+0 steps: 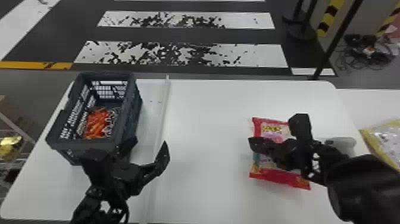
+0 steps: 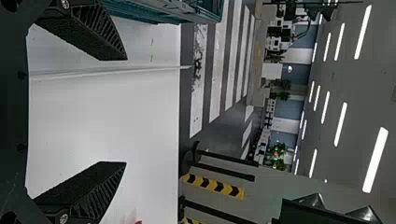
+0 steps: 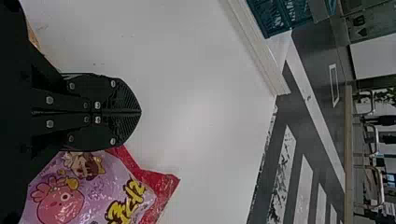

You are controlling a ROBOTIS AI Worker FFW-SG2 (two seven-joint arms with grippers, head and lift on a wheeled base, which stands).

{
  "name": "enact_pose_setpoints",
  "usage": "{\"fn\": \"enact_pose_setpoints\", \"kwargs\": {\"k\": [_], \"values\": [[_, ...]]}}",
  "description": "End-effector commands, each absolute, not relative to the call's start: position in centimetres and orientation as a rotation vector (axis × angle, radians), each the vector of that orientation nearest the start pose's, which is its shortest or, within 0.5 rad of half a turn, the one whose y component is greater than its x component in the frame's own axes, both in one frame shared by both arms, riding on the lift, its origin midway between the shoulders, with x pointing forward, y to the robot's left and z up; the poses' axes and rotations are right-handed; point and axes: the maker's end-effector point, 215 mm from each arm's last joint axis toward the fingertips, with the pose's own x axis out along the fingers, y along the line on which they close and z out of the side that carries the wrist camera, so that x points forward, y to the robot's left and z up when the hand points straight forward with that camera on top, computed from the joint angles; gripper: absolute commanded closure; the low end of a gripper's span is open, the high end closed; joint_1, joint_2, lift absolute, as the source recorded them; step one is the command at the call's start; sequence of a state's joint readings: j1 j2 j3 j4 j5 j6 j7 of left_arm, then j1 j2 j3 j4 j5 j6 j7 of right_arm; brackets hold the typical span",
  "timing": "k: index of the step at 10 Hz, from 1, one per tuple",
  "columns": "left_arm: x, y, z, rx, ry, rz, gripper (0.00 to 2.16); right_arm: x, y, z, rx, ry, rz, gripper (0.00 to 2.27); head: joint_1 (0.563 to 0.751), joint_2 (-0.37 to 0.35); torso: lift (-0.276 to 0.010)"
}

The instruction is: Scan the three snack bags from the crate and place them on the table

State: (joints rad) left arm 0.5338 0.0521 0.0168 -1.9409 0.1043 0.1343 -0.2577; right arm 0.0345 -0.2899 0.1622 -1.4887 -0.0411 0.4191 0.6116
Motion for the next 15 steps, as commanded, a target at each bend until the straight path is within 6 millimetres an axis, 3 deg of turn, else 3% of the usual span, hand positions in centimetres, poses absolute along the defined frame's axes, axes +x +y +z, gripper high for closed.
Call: {"fn": "enact_pose_setpoints", "kwargs": {"k": [1, 5, 12, 13, 14, 15], "values": [[40.9, 18.8, -44.5, -0.088, 0.292, -0.258, 0.07, 46.2, -15.4, -53.7, -0.067, 0.626, 0.715, 2.25, 0.695, 0.030, -0.062], [41.0, 18.8, -44.7, -0.088, 0.293, -0.258, 0.07, 44.9, -16.9, -55.4, -0.071, 0.694, 0.712, 2.25, 0.695, 0.038, -0.062], [41.1, 18.7, -44.8, -0.089, 0.295, -0.260, 0.07, 45.0, -21.1, -55.0, -0.082, 0.699, 0.677, 2.25, 0.695, -0.019, -0.062], [41.1, 18.7, -44.8, -0.091, 0.294, -0.258, 0.07, 44.8, -21.6, -54.6, -0.074, 0.691, 0.672, 2.25, 0.695, -0.026, -0.062], [41.1, 18.6, -44.6, -0.090, 0.291, -0.260, 0.07, 44.8, -21.5, -53.0, -0.052, 0.656, 0.669, 2.25, 0.695, -0.029, -0.062], [41.1, 18.6, -44.5, -0.090, 0.290, -0.260, 0.07, 44.7, -21.8, -50.1, -0.007, 0.602, 0.653, 2.02, 0.695, -0.036, -0.062]]}}
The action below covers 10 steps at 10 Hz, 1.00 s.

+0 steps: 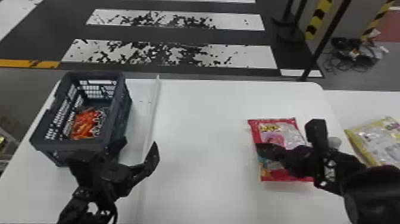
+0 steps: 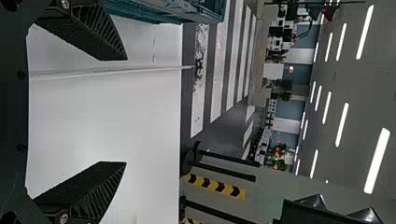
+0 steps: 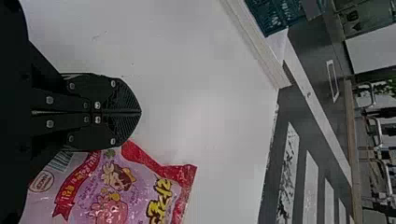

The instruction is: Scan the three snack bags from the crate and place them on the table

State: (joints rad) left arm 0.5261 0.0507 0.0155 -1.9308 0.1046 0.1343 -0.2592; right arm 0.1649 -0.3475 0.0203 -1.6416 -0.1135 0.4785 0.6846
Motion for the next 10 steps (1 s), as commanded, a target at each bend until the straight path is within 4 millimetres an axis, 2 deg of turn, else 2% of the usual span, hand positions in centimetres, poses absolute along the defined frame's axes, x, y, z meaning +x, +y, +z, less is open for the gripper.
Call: {"fn": "enact_pose_setpoints", "kwargs": {"k": [1, 3, 4, 7, 8, 10], "values": [[41.2, 18.6, -44.5, -0.090, 0.288, -0.260, 0.07, 44.6, -22.8, -47.0, 0.046, 0.561, 0.632, 1.42, 0.695, -0.039, -0.062], [41.2, 18.5, -44.3, -0.092, 0.285, -0.261, 0.07, 44.2, -25.6, -42.5, 0.093, 0.519, 0.596, 0.46, 0.695, -0.052, -0.062], [41.2, 18.5, -44.2, -0.091, 0.284, -0.260, 0.07, 44.1, -27.7, -41.2, 0.098, 0.510, 0.550, 0.17, 0.695, -0.071, -0.062], [41.4, 18.5, -43.8, -0.092, 0.273, -0.255, 0.07, 43.3, -35.0, -41.0, 0.109, 0.549, 0.397, 0.10, 0.695, -0.148, -0.062], [41.2, 18.6, -43.9, -0.094, 0.276, -0.254, 0.07, 42.8, -37.2, -41.9, 0.070, 0.585, 0.349, 0.10, 0.695, -0.186, -0.062], [41.2, 18.6, -43.8, -0.099, 0.266, -0.253, 0.08, 41.9, -40.2, -43.5, 0.058, 0.631, 0.302, 0.10, 0.695, -0.248, -0.062]]}}
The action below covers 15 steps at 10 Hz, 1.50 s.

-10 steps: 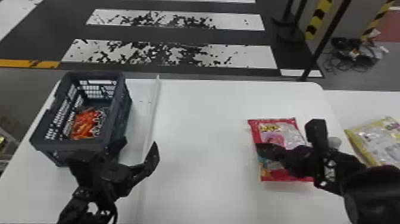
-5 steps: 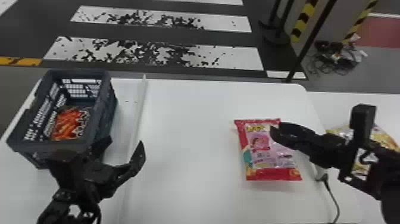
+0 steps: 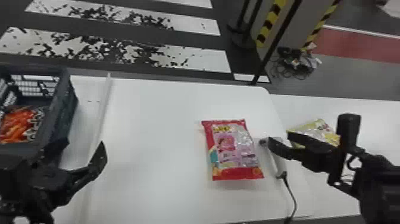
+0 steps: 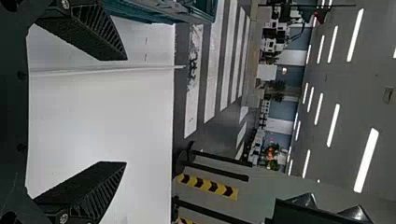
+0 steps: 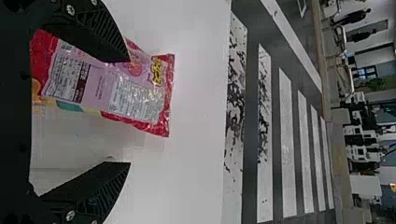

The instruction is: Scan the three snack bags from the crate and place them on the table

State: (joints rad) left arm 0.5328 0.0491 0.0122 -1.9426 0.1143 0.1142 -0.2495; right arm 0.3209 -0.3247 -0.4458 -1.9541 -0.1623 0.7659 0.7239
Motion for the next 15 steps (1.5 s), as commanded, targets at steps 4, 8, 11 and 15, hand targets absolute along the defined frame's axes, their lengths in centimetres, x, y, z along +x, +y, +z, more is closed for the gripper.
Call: {"fn": "enact_pose_setpoints", "kwargs": {"k": [4, 8, 11, 15], "values": [[41.2, 18.4, -44.6, -0.105, 0.279, -0.254, 0.08, 41.3, -43.9, -48.5, 0.067, 0.738, 0.264, 0.08, 0.695, -0.323, -0.062], [41.3, 18.5, -45.0, -0.109, 0.273, -0.252, 0.08, 42.4, -43.3, -52.1, 0.097, 0.804, 0.277, 0.08, 0.695, -0.331, -0.062], [41.3, 18.6, -45.3, -0.113, 0.275, -0.251, 0.08, 43.2, -43.6, -53.9, 0.076, 0.841, 0.277, 0.41, 0.695, -0.324, -0.062], [41.5, 18.6, -45.3, -0.114, 0.264, -0.248, 0.08, 43.4, -44.5, -55.2, 0.018, 0.883, 0.243, 2.25, 0.695, -0.328, -0.062]]}}
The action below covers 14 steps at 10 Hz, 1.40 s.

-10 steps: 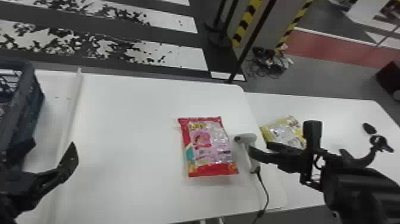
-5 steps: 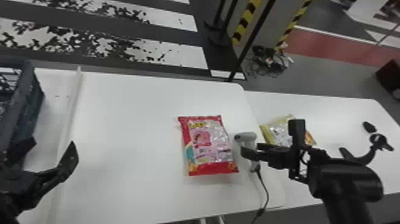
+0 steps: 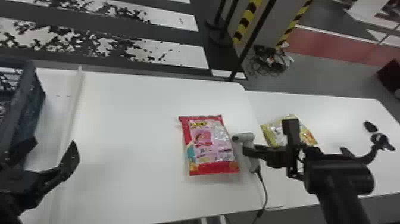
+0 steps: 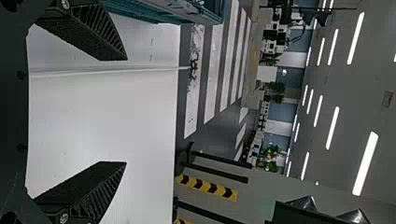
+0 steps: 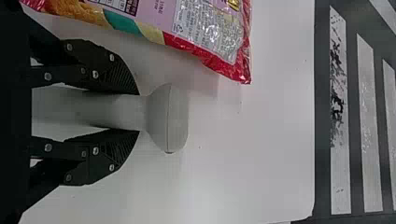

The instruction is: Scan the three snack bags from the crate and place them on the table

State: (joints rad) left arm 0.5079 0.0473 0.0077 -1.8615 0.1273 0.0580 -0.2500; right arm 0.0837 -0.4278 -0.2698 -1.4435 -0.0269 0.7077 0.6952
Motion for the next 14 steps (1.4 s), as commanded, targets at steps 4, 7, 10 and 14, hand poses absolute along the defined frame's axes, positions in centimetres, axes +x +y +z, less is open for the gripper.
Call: {"fn": "enact_pose_setpoints", "kwargs": {"k": [4, 7, 10, 14], "values": [[41.6, 18.4, -44.8, -0.117, 0.255, -0.249, 0.08, 43.0, -45.3, -52.2, -0.001, 0.844, 0.189, 2.25, 0.695, -0.343, -0.062], [41.7, 18.0, -44.2, -0.119, 0.240, -0.253, 0.08, 40.4, -40.9, -48.4, 0.006, 0.821, 0.220, 2.25, 0.695, -0.335, -0.062], [41.7, 17.9, -44.4, -0.120, 0.244, -0.254, 0.08, 37.9, -36.1, -46.7, 0.016, 0.834, 0.281, 2.25, 0.695, -0.286, -0.062], [41.7, 17.6, -44.5, -0.121, 0.243, -0.258, 0.08, 36.3, -30.0, -47.8, 0.015, 0.872, 0.386, 2.25, 0.695, -0.210, -0.062]]}}
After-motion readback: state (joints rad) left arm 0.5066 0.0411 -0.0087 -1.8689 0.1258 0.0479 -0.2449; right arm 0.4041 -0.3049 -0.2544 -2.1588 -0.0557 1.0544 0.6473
